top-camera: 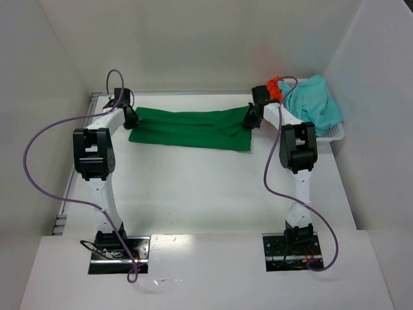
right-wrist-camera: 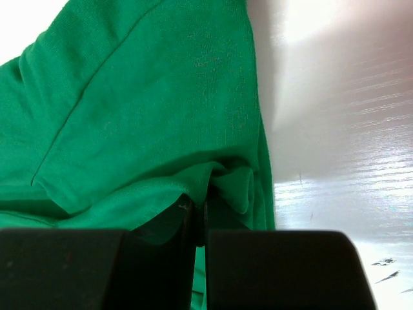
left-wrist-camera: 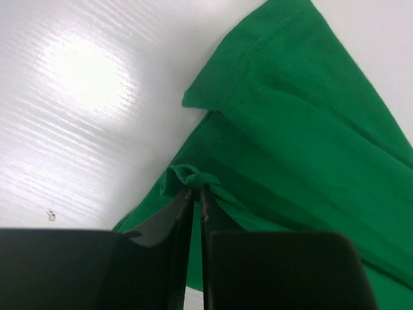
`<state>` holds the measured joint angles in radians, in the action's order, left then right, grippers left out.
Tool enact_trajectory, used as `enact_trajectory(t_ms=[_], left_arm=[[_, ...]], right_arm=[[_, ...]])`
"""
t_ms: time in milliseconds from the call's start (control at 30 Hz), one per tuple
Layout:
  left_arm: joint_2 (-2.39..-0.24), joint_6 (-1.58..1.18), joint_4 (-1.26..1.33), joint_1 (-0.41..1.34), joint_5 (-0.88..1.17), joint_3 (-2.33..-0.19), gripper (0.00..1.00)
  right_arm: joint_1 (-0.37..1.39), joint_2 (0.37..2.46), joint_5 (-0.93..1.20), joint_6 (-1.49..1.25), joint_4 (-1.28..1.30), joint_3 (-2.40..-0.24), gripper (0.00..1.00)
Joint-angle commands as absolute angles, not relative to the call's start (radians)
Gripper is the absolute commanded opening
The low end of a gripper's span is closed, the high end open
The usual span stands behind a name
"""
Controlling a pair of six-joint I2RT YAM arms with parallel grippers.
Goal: Fold and stack the t-shirts
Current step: Fold the other side of the tshirt into a rectangle
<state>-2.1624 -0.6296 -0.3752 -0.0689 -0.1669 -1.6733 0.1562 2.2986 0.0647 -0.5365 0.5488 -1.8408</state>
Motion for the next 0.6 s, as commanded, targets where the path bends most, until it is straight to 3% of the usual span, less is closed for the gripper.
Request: enact_trajectory(t_ms=[0, 100, 267, 467, 567], left_arm=[[-2.18, -0.607, -0.35, -0.087, -0.183, -1.736, 0.15], [-2.189, -0.62, -0.35, -0.1, -0.169, -1.746, 0.25], [-2.189, -0.643, -0.341, -0.121, -0.126, -1.737, 0.57], [-2.154, -0.618, -0.307, -0.141, -0.069, -1.727, 0.75], [-2.111, -0.604, -0.298, -0.141, -0.022, -1.689, 0.83]], right_arm=[[0.147, 2.312, 0.051, -0.523, 0.551, -1.891, 0.07], [0.147, 2.321, 0.051, -0.514, 0.551, -1.901, 0.07], [0.147, 2.33, 0.051, -0.493, 0.551, -1.942, 0.09], [0.147, 2.359, 0.051, -0.451, 0.571, -2.026, 0.12], [0.147, 2.378, 0.051, -0.44, 0.594, -2.081, 0.22]])
